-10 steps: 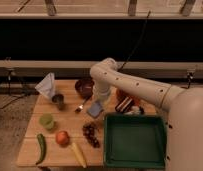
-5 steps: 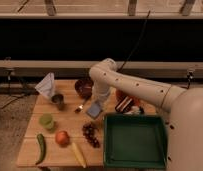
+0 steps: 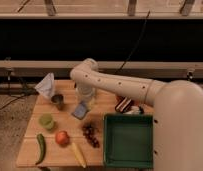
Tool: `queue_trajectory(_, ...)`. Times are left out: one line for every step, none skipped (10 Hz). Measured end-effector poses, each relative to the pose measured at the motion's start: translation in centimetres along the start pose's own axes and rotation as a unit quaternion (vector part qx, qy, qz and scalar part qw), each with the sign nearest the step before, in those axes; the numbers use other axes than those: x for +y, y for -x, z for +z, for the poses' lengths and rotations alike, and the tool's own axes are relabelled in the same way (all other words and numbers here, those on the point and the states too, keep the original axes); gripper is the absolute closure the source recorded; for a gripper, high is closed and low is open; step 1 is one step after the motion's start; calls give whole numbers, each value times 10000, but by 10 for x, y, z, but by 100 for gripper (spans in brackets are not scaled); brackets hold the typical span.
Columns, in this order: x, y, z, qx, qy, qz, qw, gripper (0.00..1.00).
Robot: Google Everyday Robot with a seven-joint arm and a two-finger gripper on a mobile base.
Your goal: Place sponge in plastic cup
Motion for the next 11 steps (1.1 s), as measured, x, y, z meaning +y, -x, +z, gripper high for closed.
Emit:
queue_trajectory(-20, 13, 2, 22, -21, -165, 9999, 100)
queue_trajectory(-36, 25, 3, 27, -36, -298, 9995, 100)
queue_trajectory(-58, 42, 5, 40, -55, -527, 9986, 100)
queue_trajectory(-69, 50, 6, 58, -58, -677, 9977, 100)
queue_trajectory(-79, 60, 6, 77, -35, -856, 9963, 100)
queue_trajectory(-94, 76, 8, 73, -49, -1081, 9941, 100)
queue_trajectory(-104, 90, 9, 73, -52, -1274, 9918, 100)
queue_trajectory(-114, 106, 11, 77, -38, -1501, 9886, 100)
queue_trajectory(-120, 122, 13, 54, -26, -1720, 9851, 100)
queue_trajectory(-122, 132, 15, 49, 23, -1880, 9821, 99)
queue_trajectory(-126, 138, 16, 66, 50, -1997, 9798, 94)
